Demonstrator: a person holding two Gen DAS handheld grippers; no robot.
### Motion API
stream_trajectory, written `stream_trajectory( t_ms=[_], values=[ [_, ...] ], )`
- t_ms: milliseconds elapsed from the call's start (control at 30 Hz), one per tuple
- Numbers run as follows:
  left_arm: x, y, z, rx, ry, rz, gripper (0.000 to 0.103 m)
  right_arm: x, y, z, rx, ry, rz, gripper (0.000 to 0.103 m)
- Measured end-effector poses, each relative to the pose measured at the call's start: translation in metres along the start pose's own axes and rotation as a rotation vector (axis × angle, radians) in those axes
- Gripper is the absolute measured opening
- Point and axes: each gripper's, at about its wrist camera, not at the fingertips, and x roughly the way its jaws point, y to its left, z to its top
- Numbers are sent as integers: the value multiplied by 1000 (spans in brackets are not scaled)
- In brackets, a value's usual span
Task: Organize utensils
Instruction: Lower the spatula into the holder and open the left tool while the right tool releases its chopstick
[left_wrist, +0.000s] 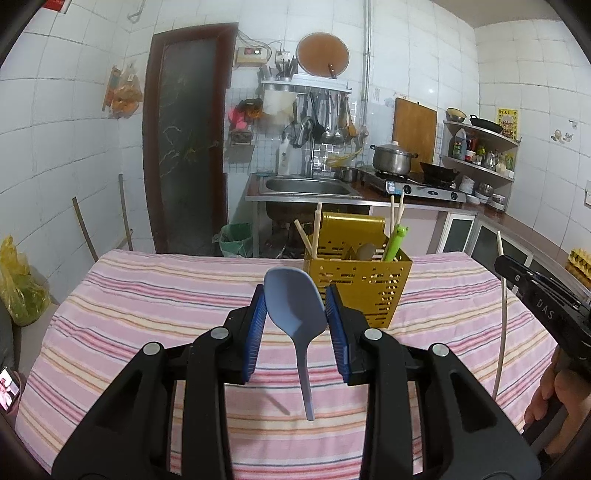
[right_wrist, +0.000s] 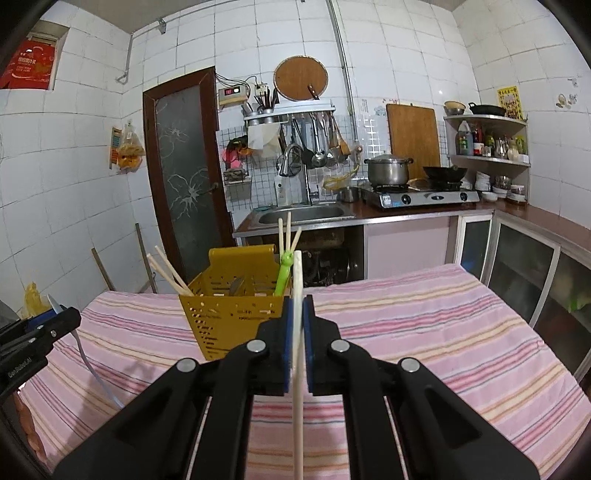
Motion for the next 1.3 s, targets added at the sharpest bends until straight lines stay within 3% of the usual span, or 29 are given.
stream_trajectory(
  t_ms=[467, 767, 1100, 1300],
  values=[
    [5, -11, 25, 11, -30, -29, 31, 11, -9, 22, 16, -50, 19, 6],
    [1, -24, 57, 49, -88, -43, 31, 19, -12, 45, 19, -83, 27, 6],
    [5, -37, 116, 61, -206, -84, 31, 38, -14, 103, 63, -191, 41, 6],
    [39, -49, 136, 76, -240, -80, 31, 66, -4, 119, 76, -284, 64, 6]
  ],
)
